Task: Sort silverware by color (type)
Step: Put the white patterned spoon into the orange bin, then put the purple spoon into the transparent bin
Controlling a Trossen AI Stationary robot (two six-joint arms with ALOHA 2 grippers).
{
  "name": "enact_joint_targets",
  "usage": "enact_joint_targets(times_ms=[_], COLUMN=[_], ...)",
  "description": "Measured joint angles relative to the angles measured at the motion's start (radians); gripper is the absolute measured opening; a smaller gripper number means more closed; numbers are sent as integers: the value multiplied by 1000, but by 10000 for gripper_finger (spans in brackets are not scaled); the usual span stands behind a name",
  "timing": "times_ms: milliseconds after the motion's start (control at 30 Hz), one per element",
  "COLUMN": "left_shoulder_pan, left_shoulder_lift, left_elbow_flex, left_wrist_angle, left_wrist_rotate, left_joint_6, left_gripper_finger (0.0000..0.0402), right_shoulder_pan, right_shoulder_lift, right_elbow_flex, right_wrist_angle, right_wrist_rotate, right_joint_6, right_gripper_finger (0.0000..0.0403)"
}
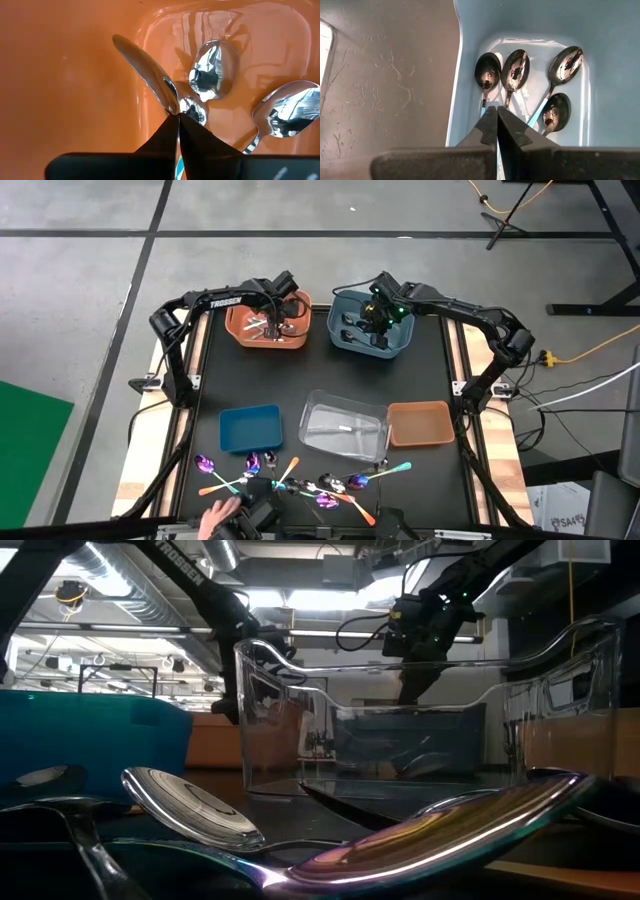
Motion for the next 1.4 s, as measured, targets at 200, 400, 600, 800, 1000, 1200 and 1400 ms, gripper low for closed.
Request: enact_joint_targets(times_ms=[200, 400, 600, 800, 1000, 1200, 1400], left_shoulder_pan=[0, -3, -13, -52, -99, -153, -250], left_shoulder_lift=[0, 0, -15, -81, -169, -264, -353], left_elbow_flex=[0, 0, 0, 0, 0, 0, 0], left_wrist_angle=[1, 2, -2, -1, -5, -25, -86], left_wrist_rotate=[0, -1, -5, -5, -3, -3, 10], left_joint_6=[-2, -4, -7, -8, -73, -192, -341], left_gripper_finger=[56, 75, 72, 74, 75, 75, 75], right_shoulder_pan=[0, 0, 0, 0, 0, 0, 31], right_shoulder_lift=[0, 0, 0, 0, 0, -5, -88], right_elbow_flex=[0, 0, 0, 0, 0, 0, -1], right_wrist_angle=[0, 0, 0, 0, 0, -2, -3], right_wrist_rotate=[0, 0, 0, 3, 8, 8, 28], right_joint_6=[0, 0, 0, 0, 0, 0, 43], right_gripper_finger=[1, 1, 1, 1, 1, 1, 1])
